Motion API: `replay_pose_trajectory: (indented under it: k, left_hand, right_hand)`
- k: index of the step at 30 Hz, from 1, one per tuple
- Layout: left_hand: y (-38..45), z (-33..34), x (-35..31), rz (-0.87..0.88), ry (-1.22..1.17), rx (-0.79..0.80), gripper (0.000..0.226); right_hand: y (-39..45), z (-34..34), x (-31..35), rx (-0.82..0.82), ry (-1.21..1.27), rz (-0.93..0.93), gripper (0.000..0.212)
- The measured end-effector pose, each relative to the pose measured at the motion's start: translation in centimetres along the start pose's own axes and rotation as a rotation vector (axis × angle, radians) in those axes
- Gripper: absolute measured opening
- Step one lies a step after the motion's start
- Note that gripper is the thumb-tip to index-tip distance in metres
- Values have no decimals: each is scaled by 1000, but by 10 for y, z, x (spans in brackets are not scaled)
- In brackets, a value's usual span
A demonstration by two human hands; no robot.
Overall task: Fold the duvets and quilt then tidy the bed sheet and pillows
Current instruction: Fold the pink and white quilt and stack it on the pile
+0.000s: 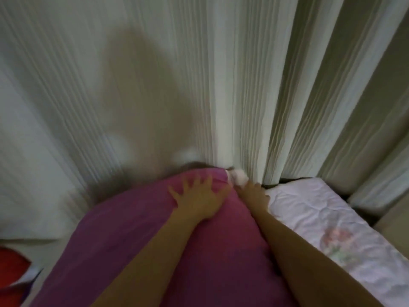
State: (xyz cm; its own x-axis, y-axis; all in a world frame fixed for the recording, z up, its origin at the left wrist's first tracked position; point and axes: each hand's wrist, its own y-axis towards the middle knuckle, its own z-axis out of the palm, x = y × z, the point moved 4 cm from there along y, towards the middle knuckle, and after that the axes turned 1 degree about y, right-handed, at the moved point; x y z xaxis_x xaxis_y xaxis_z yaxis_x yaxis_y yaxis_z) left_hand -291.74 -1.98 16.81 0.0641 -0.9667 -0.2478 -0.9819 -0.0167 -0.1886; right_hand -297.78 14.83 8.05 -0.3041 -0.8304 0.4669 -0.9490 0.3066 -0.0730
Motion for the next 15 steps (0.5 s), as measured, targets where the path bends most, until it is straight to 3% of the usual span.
replay_pose_trajectory:
  k: [2, 4, 7, 9, 11, 15]
  left_hand:
    - [-11, 39, 4, 43, 93, 113, 74]
    - [-7, 44, 10, 44, 66, 101, 70]
    - [-2, 29, 22, 41, 43, 85, 64]
    - [-12, 21, 32, 45, 88, 53, 62]
    - [-40, 14, 48, 46, 170, 94, 64]
    - [-89, -20, 100, -64, 135, 88, 72]
  right_hand:
    - [-1, 10, -7, 56, -34, 53, 63]
    - [3, -5, 2, 43, 70, 21, 61]
    - [-18, -22, 24, 103, 175, -283, 61]
    - [-56, -13, 22, 226, 39, -398, 64]
    - [-81, -16, 12, 367, -168, -372, 79]
    - [-119, -81, 60, 308, -132, -413, 55]
